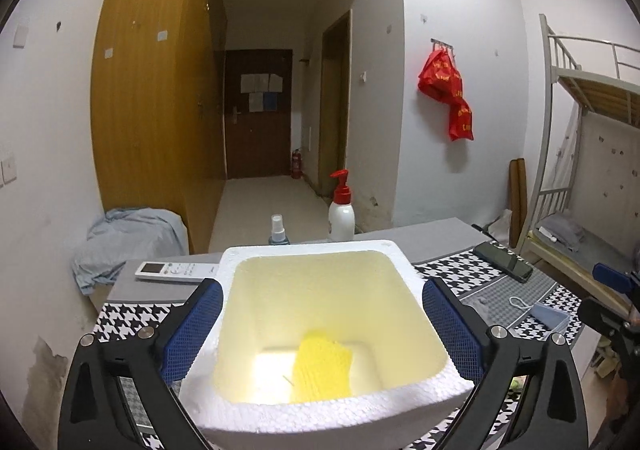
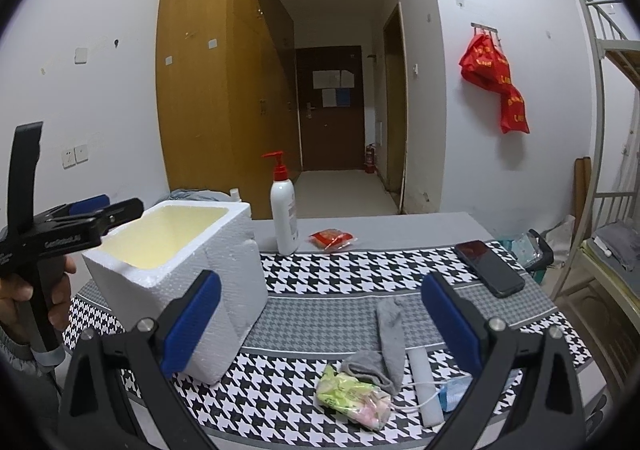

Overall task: Organize soft objects
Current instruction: 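Lower the yellow net into the foam box and open the left tool, then move both tools from the box toward the green snack bag and blue mask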

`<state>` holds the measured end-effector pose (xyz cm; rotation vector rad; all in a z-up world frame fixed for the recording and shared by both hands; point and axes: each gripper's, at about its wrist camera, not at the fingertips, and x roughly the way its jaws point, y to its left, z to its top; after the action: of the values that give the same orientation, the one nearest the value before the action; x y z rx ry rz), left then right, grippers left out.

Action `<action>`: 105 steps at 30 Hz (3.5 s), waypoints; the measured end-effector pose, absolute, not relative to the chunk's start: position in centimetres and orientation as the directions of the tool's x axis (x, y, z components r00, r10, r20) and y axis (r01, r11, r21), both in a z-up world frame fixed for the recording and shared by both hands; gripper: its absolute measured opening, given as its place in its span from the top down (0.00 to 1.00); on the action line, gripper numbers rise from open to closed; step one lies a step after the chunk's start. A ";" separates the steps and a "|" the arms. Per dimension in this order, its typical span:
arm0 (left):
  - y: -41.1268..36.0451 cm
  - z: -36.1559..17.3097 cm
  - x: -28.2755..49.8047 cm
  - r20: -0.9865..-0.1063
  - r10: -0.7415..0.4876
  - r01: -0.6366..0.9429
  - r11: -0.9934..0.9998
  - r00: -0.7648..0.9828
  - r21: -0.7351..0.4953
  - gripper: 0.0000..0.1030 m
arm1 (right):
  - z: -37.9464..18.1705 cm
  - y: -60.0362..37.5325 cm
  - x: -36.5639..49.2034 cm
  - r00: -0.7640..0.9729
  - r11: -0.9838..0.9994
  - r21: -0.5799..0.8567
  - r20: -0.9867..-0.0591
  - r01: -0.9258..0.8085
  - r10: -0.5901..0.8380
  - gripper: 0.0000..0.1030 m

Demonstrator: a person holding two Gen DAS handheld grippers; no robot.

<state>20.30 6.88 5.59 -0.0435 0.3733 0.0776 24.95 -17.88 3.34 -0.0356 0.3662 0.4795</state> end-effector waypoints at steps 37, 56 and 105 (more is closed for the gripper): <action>1.8 7.5 9.6 -0.230 0.056 -0.061 0.998 0.972 -0.014 0.03 | 5.0 -22.7 17.2 0.855 0.889 0.090 -0.245 -0.449 0.457 0.01; -0.6 5.8 7.5 -0.207 -0.004 0.002 1.000 0.978 -0.009 0.02 | 3.9 -24.2 14.8 0.887 0.915 0.055 -0.230 -0.400 0.401 0.01; -10.4 -3.7 16.8 -0.476 -0.238 0.239 0.969 0.847 -0.059 0.02 | -4.2 -31.1 21.1 0.855 0.954 0.132 -0.424 -0.268 0.299 0.01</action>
<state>16.77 -10.37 -3.73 0.0027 0.5016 -0.2517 21.09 -31.10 -4.19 0.0692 0.4567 0.2983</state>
